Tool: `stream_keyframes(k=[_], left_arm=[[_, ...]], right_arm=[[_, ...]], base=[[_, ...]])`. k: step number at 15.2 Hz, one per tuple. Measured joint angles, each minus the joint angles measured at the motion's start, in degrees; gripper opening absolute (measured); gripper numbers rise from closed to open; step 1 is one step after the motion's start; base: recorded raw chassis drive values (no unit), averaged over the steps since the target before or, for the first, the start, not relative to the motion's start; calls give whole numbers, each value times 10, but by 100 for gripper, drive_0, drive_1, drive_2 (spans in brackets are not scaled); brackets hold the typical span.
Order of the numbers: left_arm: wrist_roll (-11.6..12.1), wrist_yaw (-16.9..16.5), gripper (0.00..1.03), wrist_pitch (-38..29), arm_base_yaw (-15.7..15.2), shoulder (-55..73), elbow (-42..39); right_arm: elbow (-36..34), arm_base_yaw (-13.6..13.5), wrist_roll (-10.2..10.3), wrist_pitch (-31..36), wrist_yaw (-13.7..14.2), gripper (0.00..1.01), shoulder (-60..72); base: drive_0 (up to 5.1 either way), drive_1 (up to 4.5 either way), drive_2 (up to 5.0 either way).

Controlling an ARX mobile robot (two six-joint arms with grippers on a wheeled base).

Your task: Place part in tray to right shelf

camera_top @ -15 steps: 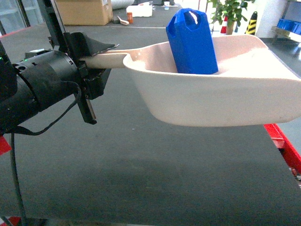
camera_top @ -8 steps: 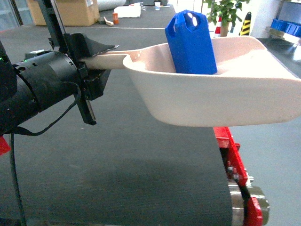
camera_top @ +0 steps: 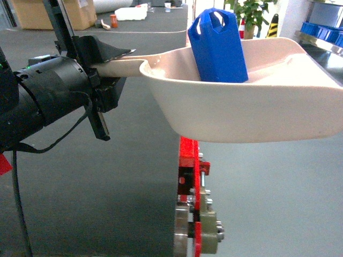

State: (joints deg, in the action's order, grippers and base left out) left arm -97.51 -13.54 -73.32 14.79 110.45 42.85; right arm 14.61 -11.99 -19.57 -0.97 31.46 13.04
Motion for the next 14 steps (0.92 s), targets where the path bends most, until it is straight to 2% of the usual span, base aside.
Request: stream_keyframes(k=[14], left_arm=[[0, 0, 13, 1, 0, 0, 0]], right_arm=[[0, 0, 0, -1, 0, 98, 0]], base=[[503, -238, -238]])
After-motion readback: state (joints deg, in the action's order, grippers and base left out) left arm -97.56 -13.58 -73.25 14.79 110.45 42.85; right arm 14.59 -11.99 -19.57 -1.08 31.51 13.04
